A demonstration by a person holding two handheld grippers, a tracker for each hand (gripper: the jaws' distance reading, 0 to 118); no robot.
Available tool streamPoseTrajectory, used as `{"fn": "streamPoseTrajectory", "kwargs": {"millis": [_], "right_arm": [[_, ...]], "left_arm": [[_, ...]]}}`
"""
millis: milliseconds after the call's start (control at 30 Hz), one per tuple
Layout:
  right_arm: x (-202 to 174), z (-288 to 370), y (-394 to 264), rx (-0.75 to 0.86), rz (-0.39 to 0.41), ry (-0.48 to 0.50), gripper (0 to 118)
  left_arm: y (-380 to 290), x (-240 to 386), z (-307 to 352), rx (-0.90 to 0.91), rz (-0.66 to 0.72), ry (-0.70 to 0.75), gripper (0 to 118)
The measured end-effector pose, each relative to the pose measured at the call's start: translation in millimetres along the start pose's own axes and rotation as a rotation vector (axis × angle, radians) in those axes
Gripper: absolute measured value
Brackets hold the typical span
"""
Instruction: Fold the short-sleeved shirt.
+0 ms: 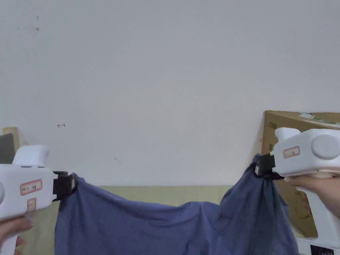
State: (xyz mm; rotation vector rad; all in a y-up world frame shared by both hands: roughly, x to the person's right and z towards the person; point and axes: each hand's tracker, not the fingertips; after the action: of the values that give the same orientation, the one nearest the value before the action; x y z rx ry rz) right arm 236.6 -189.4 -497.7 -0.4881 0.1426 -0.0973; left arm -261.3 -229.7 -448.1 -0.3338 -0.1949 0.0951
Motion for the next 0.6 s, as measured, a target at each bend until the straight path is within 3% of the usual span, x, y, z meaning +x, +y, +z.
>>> {"fn": "streamPoseTrajectory", "kwargs": {"millis": [333,600], "right_arm": [[-9,-29,116,0.205,-0.060,-0.082,7],[-12,-64,120,0.275,0.007,-0.135,7]], "left_arm": [[127,-18,-53,0.220,0.056,0.121,2],[117,-28,-95,0.219,0.040,0.172,2]]}}
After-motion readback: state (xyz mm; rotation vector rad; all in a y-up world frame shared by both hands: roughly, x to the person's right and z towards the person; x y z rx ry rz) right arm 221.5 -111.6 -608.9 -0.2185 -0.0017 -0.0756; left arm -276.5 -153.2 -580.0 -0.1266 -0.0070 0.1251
